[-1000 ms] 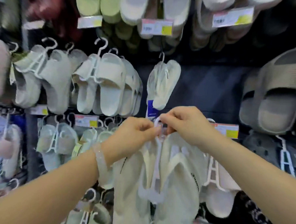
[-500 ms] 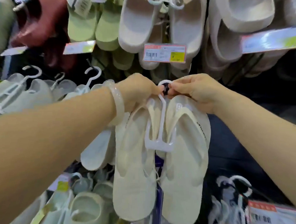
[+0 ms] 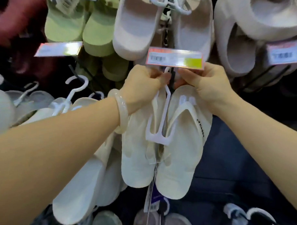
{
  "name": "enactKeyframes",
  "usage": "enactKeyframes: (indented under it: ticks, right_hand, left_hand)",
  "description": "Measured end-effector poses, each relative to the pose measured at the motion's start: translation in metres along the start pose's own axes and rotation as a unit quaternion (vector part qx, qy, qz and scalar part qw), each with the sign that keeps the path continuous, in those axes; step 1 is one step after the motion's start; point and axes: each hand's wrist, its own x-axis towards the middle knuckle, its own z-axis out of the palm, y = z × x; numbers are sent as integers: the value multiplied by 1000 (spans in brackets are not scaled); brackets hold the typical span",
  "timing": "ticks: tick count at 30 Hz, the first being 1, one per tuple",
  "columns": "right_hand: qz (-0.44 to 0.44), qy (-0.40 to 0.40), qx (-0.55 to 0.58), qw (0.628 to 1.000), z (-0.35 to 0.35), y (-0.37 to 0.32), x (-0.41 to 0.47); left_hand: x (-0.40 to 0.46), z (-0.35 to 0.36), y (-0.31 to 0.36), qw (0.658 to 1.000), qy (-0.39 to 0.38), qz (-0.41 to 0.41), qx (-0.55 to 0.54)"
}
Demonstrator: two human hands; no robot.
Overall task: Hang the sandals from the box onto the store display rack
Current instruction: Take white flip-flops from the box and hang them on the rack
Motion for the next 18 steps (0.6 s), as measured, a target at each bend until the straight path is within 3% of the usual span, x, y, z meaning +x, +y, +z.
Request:
enactKeyframes:
  ticks: [3, 6, 9, 13, 16, 18]
  right_hand:
    - [-8, 15, -27, 999, 0, 1, 4]
    - [37, -13, -55, 998, -3, 8, 3]
    - [79, -37, -173, 981, -3, 19, -3]
    - [84, -51, -269, 958, 3, 26, -3]
    - [72, -77, -414, 904, 1, 27, -9]
    - [42, -55, -435, 898, -2, 27, -23]
  left_hand:
    - [6, 4, 1, 1000, 12, 19, -7]
    - [5, 10, -8, 999, -12, -19, 28]
    - [-5, 17, -27, 995, -38, -78, 54]
    - [-7, 19, -37, 992, -47, -94, 76]
    - [-6, 18, -39, 977, -91, -89, 172]
    - [-18, 16, -40, 947, -101, -44, 302]
